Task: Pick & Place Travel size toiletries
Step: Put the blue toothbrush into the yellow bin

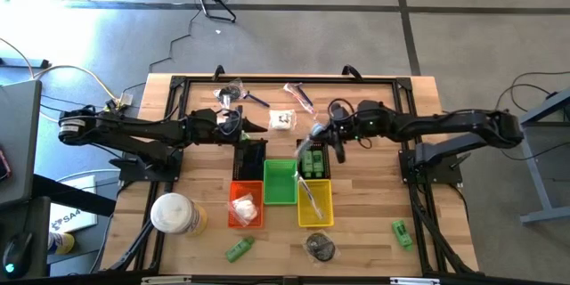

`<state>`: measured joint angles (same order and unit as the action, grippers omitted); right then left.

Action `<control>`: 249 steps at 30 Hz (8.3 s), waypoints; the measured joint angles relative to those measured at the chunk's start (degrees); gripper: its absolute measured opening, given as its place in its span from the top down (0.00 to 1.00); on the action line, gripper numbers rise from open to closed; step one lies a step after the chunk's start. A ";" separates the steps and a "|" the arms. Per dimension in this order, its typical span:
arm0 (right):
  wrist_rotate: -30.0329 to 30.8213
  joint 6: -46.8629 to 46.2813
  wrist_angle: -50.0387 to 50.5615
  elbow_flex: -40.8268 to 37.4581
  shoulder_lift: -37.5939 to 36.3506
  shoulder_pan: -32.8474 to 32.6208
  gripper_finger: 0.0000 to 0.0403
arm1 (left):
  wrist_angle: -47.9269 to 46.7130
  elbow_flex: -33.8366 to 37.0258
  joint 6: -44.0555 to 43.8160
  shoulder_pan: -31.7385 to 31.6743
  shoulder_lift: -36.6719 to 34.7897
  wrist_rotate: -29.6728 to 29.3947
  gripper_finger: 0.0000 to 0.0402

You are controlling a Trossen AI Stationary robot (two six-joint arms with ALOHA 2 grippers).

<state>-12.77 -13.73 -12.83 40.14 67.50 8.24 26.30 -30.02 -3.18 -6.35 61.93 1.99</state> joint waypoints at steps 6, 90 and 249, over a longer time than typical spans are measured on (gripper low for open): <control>-12.47 -5.37 7.30 0.00 -1.94 -2.41 0.96 | -2.03 0.00 -0.04 0.00 0.00 -0.03 0.58; 15.57 23.33 12.74 -0.02 -5.18 -1.10 0.95 | -6.81 0.00 0.29 0.00 0.03 -4.94 0.58; 21.62 27.54 7.88 -14.91 -25.91 6.54 0.99 | -42.63 -9.46 -44.70 -20.70 25.71 -30.04 0.95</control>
<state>8.84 13.82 -4.95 25.23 41.58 14.79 -16.34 -39.48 -47.88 -27.05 87.64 -28.05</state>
